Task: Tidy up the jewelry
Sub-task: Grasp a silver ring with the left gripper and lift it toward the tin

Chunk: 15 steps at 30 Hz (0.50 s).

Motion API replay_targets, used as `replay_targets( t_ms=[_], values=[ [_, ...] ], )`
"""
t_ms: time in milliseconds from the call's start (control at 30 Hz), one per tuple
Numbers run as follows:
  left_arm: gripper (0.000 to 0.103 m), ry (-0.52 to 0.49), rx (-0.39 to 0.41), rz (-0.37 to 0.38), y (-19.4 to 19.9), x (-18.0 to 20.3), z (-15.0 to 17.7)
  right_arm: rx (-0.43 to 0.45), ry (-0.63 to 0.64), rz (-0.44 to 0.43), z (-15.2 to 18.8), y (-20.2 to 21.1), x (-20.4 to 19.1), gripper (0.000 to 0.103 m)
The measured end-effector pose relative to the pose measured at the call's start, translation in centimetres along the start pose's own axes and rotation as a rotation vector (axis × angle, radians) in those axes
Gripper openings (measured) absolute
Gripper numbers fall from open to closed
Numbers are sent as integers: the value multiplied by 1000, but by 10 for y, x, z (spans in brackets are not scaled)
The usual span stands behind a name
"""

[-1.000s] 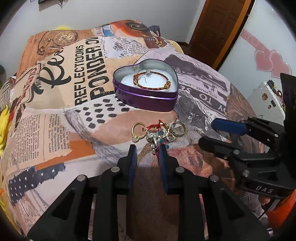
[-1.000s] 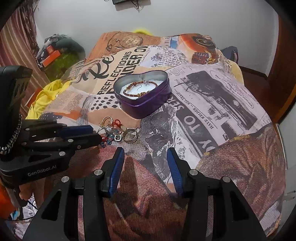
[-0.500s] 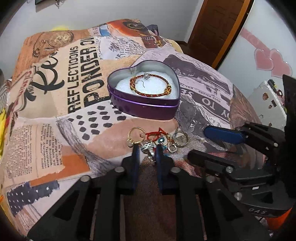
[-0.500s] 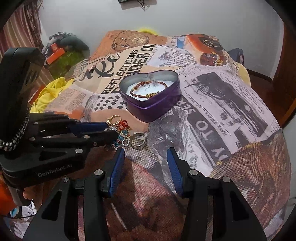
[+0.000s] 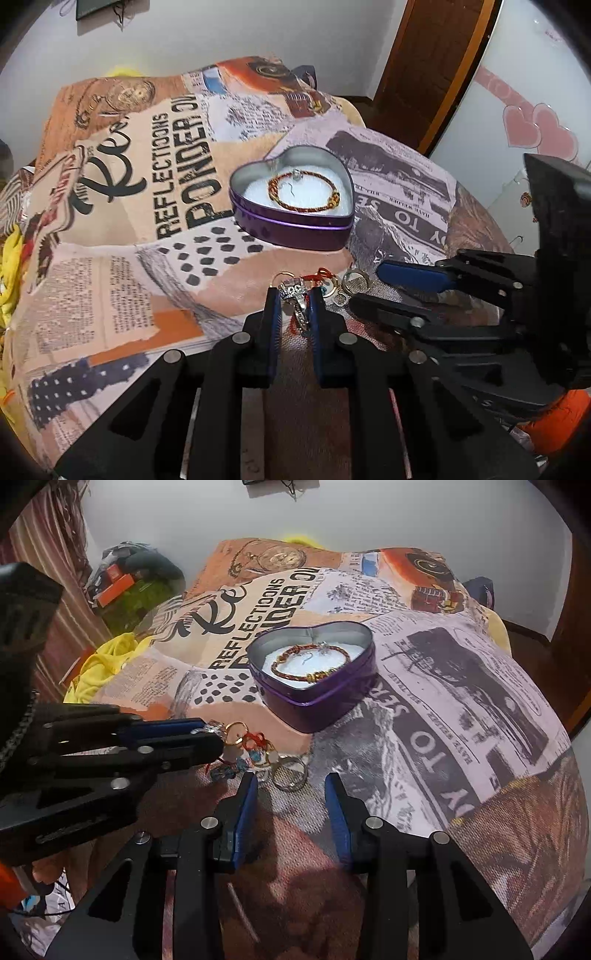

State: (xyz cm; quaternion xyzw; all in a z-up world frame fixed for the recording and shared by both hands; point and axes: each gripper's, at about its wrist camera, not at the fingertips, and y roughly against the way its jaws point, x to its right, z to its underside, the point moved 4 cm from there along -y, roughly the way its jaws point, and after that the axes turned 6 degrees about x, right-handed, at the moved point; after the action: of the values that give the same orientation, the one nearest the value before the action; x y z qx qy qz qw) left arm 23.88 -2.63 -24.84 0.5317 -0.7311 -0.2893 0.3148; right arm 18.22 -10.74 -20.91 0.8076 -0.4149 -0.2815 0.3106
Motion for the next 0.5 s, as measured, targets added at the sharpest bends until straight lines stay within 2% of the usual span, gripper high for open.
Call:
replay_targets(
  t_ms=[133, 233, 500],
  values=[
    [14, 9, 11, -3, 6, -4, 0, 4, 26, 22, -1, -4, -4, 27],
    [14, 16, 10, -4, 6, -5, 0, 8, 44, 42, -2, -6, -6, 19],
    [14, 25, 25, -6, 13, -7, -1, 24, 34, 44, -5, 1, -5, 19]
  ],
)
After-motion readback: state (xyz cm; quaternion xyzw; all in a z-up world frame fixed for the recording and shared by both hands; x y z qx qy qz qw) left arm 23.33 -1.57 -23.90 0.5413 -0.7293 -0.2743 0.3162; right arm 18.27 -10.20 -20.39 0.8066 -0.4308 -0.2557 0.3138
